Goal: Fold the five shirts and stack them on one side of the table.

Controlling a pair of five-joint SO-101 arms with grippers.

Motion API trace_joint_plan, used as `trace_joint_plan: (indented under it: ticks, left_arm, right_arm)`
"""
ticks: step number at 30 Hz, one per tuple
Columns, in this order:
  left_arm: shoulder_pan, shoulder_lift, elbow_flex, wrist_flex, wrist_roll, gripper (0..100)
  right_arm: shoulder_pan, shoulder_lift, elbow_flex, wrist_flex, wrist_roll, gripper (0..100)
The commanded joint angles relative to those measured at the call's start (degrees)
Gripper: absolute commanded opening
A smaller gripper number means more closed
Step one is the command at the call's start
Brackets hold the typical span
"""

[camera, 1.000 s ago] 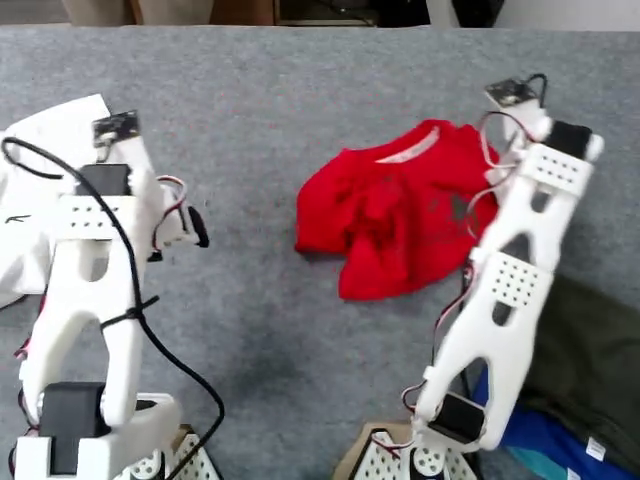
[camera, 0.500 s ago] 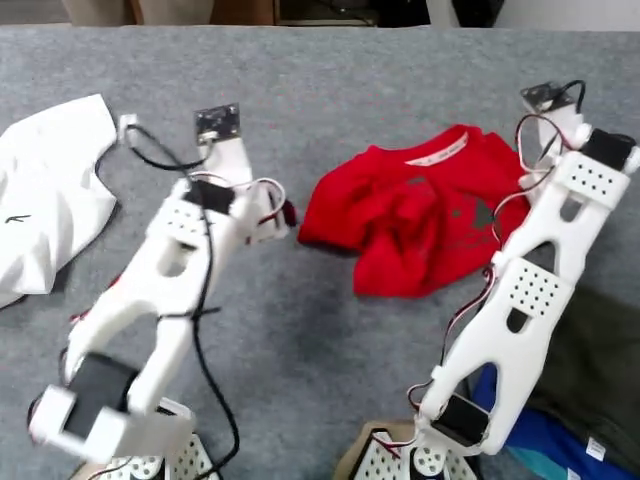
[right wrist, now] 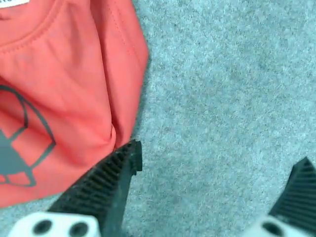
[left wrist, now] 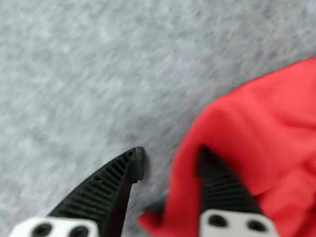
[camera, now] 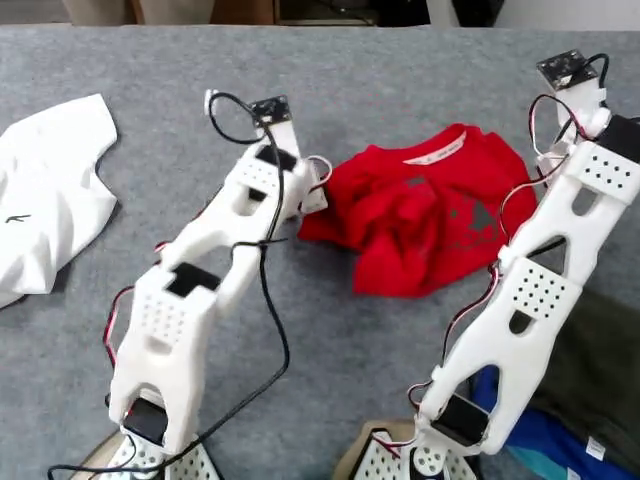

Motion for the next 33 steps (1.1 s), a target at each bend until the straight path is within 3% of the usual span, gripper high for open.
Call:
trace_joint_plan:
  ticks: [1, 7, 11, 16, 25, 30, 33]
  left_arm:
    - [0.53, 2.77, -14.86, 5.98, 0.18, 2]
    - [0.26, 5.23, -30.68, 16.53, 0.18, 2]
    - [-0.88, 5.41, -38.68, 19.16, -0.26, 2]
    - [-0.53, 5.49, -40.97, 24.88, -3.69, 2]
    - [2.20, 7.78, -36.57, 37.63, -4.40, 26]
    - [2.29, 12.70, -34.99, 37.19, -4.31, 25]
    - [2.02, 15.69, -34.99, 31.82, -0.88, 19]
  right_arm:
    - [1.10, -4.88, -2.59, 0.79, 0.44, 44.0]
    - [1.01, -4.79, -2.51, 0.97, 0.18, 44.0]
    - [0.66, -4.88, -2.42, 1.05, 0.09, 44.0]
    - [0.84, -7.52, 1.89, 1.14, -4.31, 44.0]
    - [-1.01, -30.46, 37.76, 1.05, -4.40, 44.0]
    - [-3.30, -42.42, 54.90, 0.70, -4.22, 44.0]
    - [-3.91, -46.02, 59.82, 0.70, -4.22, 44.0]
